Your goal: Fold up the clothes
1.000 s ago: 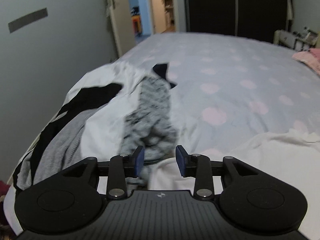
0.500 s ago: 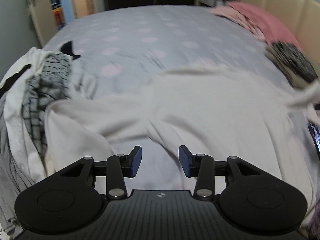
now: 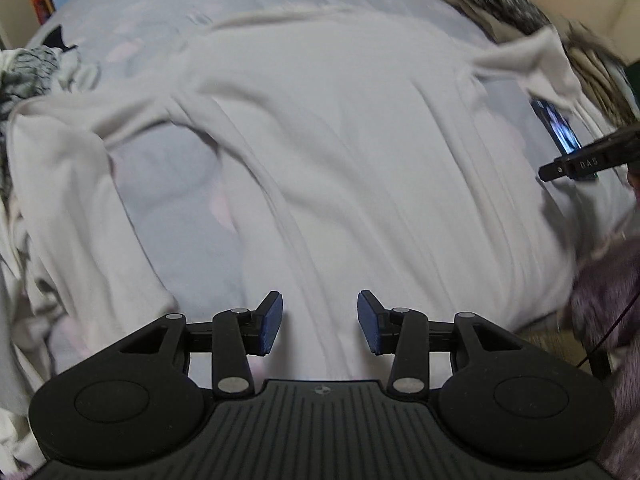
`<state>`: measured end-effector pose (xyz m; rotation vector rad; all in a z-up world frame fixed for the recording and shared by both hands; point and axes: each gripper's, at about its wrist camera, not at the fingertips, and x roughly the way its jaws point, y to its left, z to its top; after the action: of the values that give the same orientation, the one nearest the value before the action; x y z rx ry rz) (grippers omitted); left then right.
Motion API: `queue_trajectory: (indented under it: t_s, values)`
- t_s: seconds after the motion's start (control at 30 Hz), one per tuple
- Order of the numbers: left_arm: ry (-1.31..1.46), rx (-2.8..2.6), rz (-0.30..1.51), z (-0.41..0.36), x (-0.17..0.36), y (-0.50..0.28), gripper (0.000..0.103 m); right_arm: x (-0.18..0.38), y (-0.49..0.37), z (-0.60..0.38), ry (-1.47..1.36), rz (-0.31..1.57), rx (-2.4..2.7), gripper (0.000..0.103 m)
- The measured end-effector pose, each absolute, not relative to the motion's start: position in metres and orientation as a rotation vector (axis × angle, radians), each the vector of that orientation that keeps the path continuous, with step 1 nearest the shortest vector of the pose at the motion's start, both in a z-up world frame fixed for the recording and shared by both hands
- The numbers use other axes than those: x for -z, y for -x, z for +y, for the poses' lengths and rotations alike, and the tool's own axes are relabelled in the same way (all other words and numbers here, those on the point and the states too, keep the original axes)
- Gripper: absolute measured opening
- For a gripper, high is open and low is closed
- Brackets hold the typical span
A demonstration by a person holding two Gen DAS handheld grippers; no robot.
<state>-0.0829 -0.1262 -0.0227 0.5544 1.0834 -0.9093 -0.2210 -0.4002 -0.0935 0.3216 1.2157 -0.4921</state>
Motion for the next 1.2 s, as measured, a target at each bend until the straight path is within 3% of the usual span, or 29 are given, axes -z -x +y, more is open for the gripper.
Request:
queue_trajectory:
  t_s: [0.33,0.4,0.5,0.57,0.67,0.73,0.9,1.2]
  values:
    - [-0.607,0.884,1.155,-0.11,0.036,0.1,0.037,0.11,0.255,-0.358,-0.288,1.343,0.417,0.037]
    - [-0.607,0.878,1.164,-0.107,0.037,0.101,0.023,0.114,0.257,-0.357,-0.289,1.353,0.408,0.037]
    - [-0.588,0.867,1.169,-0.103,0.034,0.098,0.01,0.115,0.26,-0.36,-0.322,1.345,0.407,0.036]
    - [-0.575,0.861,1.172,-0.1,0.032,0.096,0.005,0.114,0.262,-0.361,-0.349,1.344,0.404,0.025]
    - [-0.551,0.854,1.179,-0.096,0.028,0.092,0.005,0.114,0.262,-0.353,-0.37,1.358,0.378,0.017]
    - [-0.527,0.854,1.187,-0.095,0.025,0.087,0.004,0.115,0.261,-0.346,-0.35,1.36,0.372,0.006]
    - [-0.422,0.881,1.204,-0.086,0.001,0.072,0.003,0.101,0.26,-0.341,-0.311,1.363,0.369,0.005]
    - [-0.241,0.911,1.167,-0.045,-0.083,0.036,0.002,0.001,0.279,-0.385,-0.338,1.232,0.348,0.005]
